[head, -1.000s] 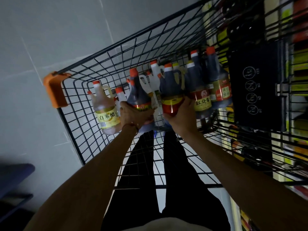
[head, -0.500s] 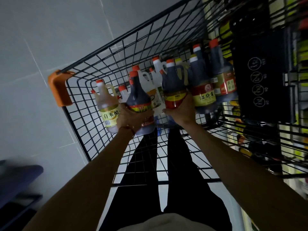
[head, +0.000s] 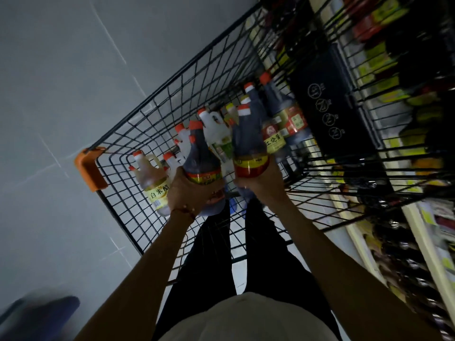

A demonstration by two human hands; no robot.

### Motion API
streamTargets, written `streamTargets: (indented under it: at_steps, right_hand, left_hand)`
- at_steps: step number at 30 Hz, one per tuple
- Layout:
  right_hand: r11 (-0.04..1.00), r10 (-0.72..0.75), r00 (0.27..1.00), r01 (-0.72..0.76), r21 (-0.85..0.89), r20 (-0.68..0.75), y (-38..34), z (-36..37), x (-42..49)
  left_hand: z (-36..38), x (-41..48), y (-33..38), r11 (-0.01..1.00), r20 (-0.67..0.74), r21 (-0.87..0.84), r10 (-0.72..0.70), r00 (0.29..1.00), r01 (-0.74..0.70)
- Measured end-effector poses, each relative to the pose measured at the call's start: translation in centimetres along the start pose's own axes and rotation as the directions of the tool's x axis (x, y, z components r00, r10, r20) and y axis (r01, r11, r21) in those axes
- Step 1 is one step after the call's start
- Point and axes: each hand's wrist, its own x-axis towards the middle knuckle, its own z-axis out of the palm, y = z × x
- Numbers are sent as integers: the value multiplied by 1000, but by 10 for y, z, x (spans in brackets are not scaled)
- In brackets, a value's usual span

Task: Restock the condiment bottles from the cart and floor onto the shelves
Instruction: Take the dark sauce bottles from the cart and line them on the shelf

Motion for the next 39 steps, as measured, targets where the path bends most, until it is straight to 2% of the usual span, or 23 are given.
streamTargets:
  at_steps: [1, 2, 5, 8, 11, 14, 19, 24, 29, 35, 37, 39]
  right_hand:
    - [1000, 12, 1000, -12, -2, 5, -7, -5, -10]
    - [1000, -8, 1000, 8, 5, -16, -9, -9, -18]
    - [982, -48, 983, 79, 170, -175, -17, -28, -50]
    - [968, -117, 956, 170, 185, -270, -22, -49, -80]
    - [944, -140, 941, 221, 246, -308, -21, -70, -101]
    - [908, -163, 925, 276, 315, -343, -12, -93, -126]
    - [854, -202, 888, 366, 369, -414, 17, -125, -169]
    - [780, -224, 828, 469, 415, -515, 58, -151, -226]
    - [725, -187, 757, 536, 432, -626, 124, -175, -286]
    - [695, -105, 681, 571, 436, -725, 216, -197, -366]
    - [704, -72, 657, 567, 429, -750, 238, -200, -383]
    - [707, -21, 616, 566, 423, -788, 263, -204, -407]
  left_hand:
    - [-2, -3, 3, 1000, 3, 11, -27, 1000, 27]
    - [-5, -6, 7, 999, -17, 35, 18, 1000, -17]
    - [-9, -15, 12, 994, -36, 36, 108, 994, -107]
    - [-6, -22, 25, 973, 2, 41, 226, 974, -226]
    - [-2, -33, 36, 952, 44, 56, 298, 954, -300]
    - [2, -69, 59, 928, 20, 96, 359, 933, -359]
    - [15, -121, 77, 866, -9, 32, 500, 866, -499]
    - [43, -183, 80, 734, 4, 63, 677, 736, -676]
    - [90, -249, 62, 611, 108, 52, 783, 613, -790]
    - [156, -326, 33, 503, 244, 31, 834, 495, -864]
    - [172, -338, 30, 509, 287, 28, 821, 494, -861]
    - [193, -361, 28, 475, 340, 37, 822, 458, -879]
